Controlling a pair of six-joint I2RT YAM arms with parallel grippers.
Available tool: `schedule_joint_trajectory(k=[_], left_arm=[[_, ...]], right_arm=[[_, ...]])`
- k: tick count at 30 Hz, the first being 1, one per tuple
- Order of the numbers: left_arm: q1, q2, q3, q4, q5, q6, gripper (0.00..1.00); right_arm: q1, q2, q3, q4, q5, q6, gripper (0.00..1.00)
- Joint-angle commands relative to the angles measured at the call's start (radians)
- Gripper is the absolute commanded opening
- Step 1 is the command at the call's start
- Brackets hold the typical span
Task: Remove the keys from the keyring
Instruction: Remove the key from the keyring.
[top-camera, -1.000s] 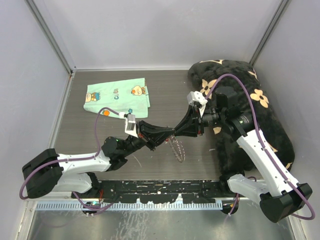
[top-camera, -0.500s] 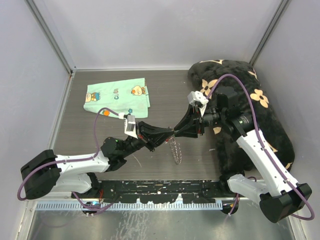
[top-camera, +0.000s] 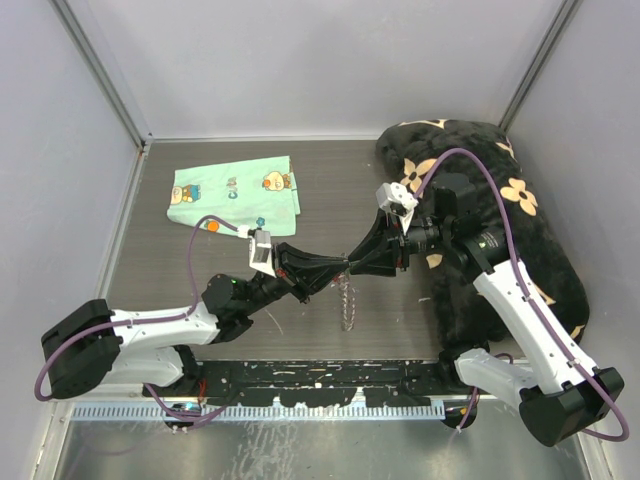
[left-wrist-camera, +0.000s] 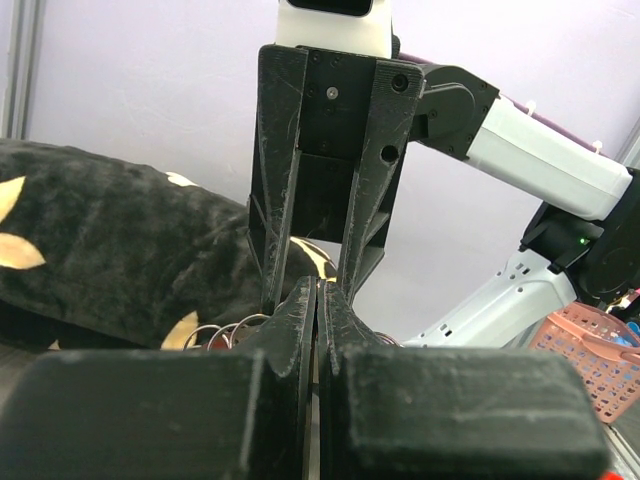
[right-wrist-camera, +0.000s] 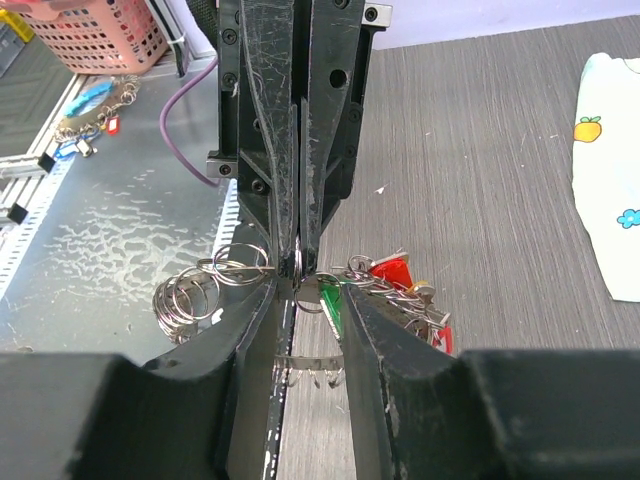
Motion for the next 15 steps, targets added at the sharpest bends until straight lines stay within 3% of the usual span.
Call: schedule_joint_trajectory(k=[1,15], left_arm=[[-0.002,-0.033,0.009,0.078,-0.024,0.013,0.00],[-0.006,-0.034,0.010,0.079,-0.039,0.016,0.00]], right_arm=[[-0.002,-0.021,0.016,0.029,-0.032,0.012,0.37],[-0.002,-0.023,-0.001,0.066,0.007,0.048,0.14]])
